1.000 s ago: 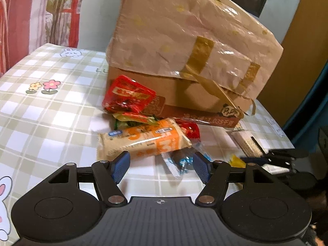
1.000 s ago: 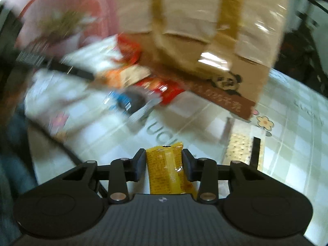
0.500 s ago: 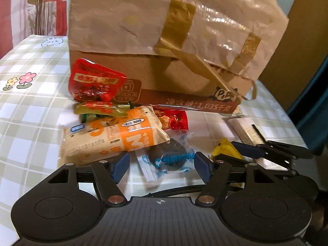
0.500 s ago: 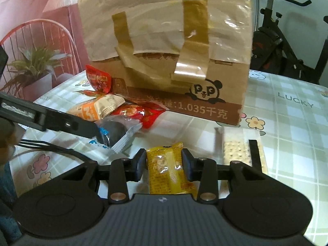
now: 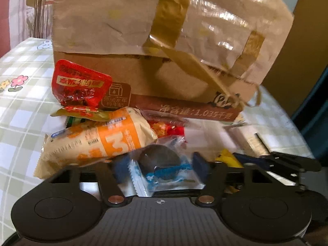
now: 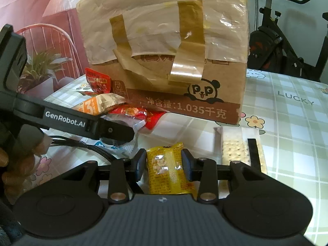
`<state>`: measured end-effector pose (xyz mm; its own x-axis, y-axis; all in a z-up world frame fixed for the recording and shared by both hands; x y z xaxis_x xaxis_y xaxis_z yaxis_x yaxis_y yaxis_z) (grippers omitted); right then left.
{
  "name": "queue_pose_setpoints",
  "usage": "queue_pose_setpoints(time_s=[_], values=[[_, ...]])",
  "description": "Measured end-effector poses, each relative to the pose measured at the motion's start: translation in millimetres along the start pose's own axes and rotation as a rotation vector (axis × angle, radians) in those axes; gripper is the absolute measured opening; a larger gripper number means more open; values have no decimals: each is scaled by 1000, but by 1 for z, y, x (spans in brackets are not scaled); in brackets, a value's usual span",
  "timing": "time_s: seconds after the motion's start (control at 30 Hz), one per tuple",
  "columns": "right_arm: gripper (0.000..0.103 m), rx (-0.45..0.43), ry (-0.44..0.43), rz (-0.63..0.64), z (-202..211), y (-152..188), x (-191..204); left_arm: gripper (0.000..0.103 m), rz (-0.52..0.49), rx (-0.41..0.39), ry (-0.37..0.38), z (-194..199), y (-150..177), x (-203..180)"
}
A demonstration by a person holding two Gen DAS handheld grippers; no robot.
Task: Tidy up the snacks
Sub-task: 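Grasp the yellow packet with the right tool while the left grasps the blue-wrapped dark snack, then lift both held snacks and carry them over the tan box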
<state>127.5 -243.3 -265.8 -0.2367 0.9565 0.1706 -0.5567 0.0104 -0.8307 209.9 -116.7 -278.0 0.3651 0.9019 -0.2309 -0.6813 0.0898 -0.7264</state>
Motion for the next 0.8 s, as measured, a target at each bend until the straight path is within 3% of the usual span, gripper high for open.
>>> queue_pose_setpoints(time_s=[0.1,0.4,0.6,0.8], values=[[39,0,0,1,0,0,0,50,5,-20,18,14,6,6],[39,2,6,8,0,0,1,49,65,-6,27,37,7,25],[39,4,23,22,1,0,3,49,35,-1,113,54,10,21],[39,-25,53,35,13,-2,7,49,-40,-68,141,65,9,6]])
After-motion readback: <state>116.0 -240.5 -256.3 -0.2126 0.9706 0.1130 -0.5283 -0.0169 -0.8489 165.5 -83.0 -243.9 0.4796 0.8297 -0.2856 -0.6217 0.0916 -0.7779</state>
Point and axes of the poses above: each gripper's, at about its wrist camera, not at the fingertips, and z roughly against the way its jaws point, x to its left, y to its underside, the point moved 2 cm from there along -z, roughly the way its jaws point, and after that the axes turned 5 degrees about -x, right-handed, at the moved point
